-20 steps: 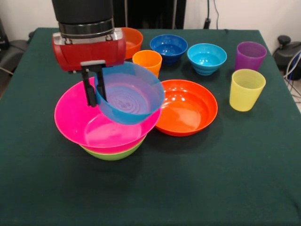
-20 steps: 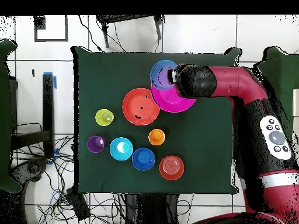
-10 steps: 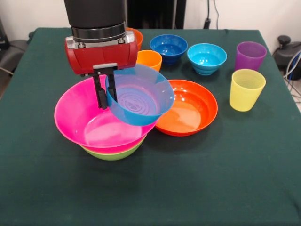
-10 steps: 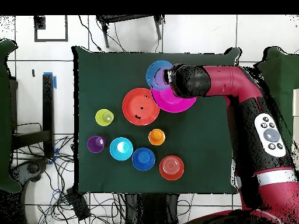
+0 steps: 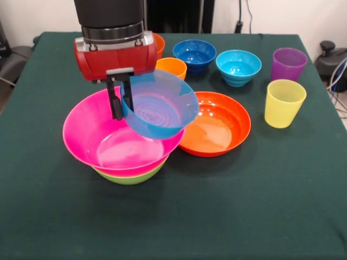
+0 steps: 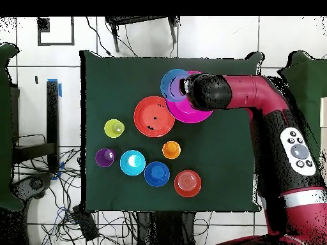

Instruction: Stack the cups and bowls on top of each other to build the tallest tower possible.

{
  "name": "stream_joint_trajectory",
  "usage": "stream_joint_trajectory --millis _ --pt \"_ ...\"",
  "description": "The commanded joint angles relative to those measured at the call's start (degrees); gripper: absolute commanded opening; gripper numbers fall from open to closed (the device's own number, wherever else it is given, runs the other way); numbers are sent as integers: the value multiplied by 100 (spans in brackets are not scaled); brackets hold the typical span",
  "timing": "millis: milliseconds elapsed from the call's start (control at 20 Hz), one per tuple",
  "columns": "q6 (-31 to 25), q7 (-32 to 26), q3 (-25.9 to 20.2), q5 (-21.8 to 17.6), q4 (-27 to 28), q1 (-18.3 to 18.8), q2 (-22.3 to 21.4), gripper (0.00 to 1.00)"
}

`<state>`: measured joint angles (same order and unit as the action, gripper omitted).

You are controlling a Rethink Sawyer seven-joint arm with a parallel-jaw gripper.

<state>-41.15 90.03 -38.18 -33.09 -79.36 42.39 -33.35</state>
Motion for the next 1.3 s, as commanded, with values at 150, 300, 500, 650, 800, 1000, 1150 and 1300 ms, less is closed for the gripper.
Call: stream_joint_trajectory --millis 150,300,500,650,800,1000,1150,1300 --pt "-32 -324 267 -112 -710 239 -505 0" --pt "15 -442 255 -221 -614 294 -302 0" --pt "165 -559 252 -404 -486 352 -86 0" --pt "272 -612 251 -536 -329 358 117 0" --pt "307 -542 290 -641 -241 332 226 0" --pt "405 -263 409 -809 -177 179 229 0" --pt "521 -89 465 -916 -190 100 233 0" --pt "637 -18 479 -952 -220 98 284 0"
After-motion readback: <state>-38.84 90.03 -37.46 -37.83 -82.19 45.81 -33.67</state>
